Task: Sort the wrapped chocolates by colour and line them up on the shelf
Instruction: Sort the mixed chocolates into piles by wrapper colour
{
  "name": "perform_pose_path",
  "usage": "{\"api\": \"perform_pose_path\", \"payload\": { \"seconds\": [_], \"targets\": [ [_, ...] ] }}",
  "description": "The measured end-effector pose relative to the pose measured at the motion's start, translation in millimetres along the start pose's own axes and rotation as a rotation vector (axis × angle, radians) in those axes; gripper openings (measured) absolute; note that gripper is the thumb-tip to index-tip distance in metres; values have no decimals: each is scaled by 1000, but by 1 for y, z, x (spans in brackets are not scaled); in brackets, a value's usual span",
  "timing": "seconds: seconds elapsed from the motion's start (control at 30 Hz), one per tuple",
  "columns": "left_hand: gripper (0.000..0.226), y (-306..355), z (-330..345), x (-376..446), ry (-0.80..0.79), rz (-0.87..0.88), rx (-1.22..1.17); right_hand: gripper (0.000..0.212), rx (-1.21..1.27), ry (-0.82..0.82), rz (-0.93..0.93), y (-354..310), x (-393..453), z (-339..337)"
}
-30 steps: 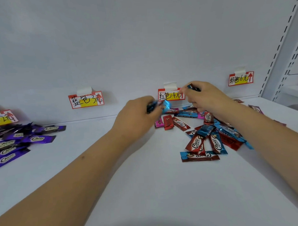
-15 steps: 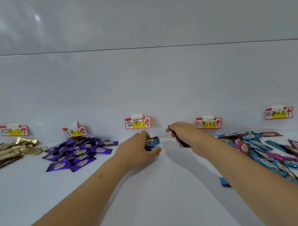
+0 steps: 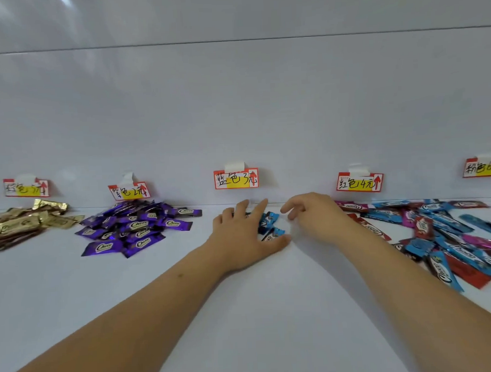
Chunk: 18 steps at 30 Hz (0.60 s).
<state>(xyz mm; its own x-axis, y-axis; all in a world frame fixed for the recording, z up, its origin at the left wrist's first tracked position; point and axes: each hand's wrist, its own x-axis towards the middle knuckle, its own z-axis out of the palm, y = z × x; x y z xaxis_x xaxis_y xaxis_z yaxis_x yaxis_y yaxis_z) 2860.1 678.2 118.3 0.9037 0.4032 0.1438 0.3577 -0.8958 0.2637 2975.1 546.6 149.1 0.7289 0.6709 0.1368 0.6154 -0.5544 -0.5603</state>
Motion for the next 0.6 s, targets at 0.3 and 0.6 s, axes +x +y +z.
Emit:
{"api": "perform_pose_path", "payload": {
  "seconds": [0.3, 0.6],
  "targets": [
    [38, 2, 12, 42, 222, -164, 15, 32, -59, 119, 95, 15, 4, -1],
    [66, 7, 3, 29, 234, -189, 22, 28, -138, 220, 119, 8, 1, -4]
  ]
}}
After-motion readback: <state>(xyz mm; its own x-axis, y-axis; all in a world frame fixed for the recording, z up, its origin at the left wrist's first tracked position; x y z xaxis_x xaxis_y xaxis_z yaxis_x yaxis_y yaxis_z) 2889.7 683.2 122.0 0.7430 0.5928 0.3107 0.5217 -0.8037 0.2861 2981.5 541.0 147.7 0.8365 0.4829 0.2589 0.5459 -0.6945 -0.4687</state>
